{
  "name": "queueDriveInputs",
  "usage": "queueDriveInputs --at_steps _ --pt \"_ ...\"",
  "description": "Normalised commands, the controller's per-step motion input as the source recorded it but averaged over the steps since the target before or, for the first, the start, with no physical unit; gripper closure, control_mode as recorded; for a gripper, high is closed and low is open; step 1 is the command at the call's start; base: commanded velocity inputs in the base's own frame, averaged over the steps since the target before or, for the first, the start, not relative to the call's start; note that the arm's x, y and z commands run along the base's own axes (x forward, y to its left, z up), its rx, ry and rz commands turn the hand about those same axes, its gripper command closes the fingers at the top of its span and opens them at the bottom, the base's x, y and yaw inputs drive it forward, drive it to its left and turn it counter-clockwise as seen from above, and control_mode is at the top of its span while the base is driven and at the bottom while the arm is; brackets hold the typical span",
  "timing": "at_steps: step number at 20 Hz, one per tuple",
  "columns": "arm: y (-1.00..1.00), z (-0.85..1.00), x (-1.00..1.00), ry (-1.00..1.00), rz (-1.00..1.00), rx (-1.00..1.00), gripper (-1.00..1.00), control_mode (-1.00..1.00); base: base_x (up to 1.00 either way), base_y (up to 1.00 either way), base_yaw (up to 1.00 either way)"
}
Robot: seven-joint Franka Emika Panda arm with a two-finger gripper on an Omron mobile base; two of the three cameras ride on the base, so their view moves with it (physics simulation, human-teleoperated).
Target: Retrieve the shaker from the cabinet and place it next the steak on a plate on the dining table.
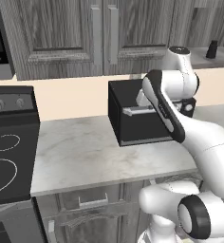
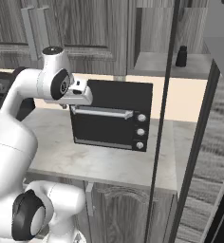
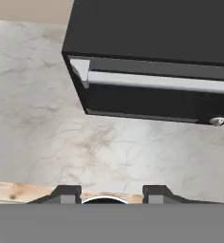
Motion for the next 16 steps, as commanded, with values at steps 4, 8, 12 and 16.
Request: queueDriveInputs --at_steps 4,8,12,16 --pt "0.00 0.00 -0.56 -0.16 0.00 0.00 -1.00 -1.00 0.00 0.00 0.00" --pt "0.00 0.14 -1.00 -0.61 -0.02 -0.03 -1.00 -1.00 0.00 0.00 0.00" --pt "-0.14 0.31 -0.77 -0.55 0.00 0.00 -1.00 -1.00 0.00 0.00 0.00" --pt "-0.26 0.49 -0.49 -0.37 0.00 0.00 -1.00 -1.00 0.00 0.00 0.00"
